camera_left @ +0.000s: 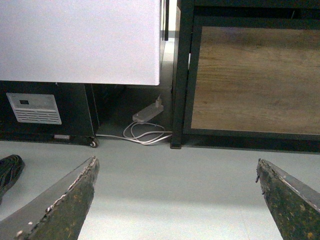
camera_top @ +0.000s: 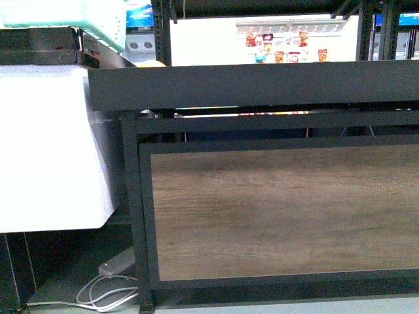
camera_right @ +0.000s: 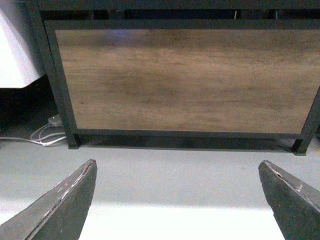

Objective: Pick lemon from shelf

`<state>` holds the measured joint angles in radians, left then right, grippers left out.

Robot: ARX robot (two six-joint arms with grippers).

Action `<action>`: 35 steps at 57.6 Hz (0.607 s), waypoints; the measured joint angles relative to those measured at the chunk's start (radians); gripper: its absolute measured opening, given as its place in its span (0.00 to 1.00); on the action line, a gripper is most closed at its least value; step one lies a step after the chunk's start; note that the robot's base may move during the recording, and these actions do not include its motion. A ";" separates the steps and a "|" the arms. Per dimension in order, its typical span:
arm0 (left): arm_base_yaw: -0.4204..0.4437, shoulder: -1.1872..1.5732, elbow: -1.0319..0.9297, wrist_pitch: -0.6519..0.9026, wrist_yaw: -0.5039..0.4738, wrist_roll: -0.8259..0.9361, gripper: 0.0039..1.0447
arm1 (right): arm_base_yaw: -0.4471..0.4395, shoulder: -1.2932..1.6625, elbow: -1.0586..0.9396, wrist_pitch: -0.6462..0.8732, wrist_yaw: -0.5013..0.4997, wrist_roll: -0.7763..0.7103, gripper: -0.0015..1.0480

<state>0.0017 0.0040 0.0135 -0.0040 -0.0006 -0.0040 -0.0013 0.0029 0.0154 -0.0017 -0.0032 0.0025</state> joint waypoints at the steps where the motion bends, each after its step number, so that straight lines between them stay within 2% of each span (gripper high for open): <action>1: 0.000 0.000 0.000 0.000 0.000 0.000 0.92 | 0.000 0.000 0.000 0.000 0.000 0.000 0.93; 35: 0.000 0.000 0.000 0.000 0.000 0.000 0.92 | 0.000 0.000 0.000 0.000 0.000 0.000 0.93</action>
<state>0.0017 0.0040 0.0135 -0.0040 -0.0006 -0.0040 -0.0013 0.0029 0.0154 -0.0017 -0.0032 0.0025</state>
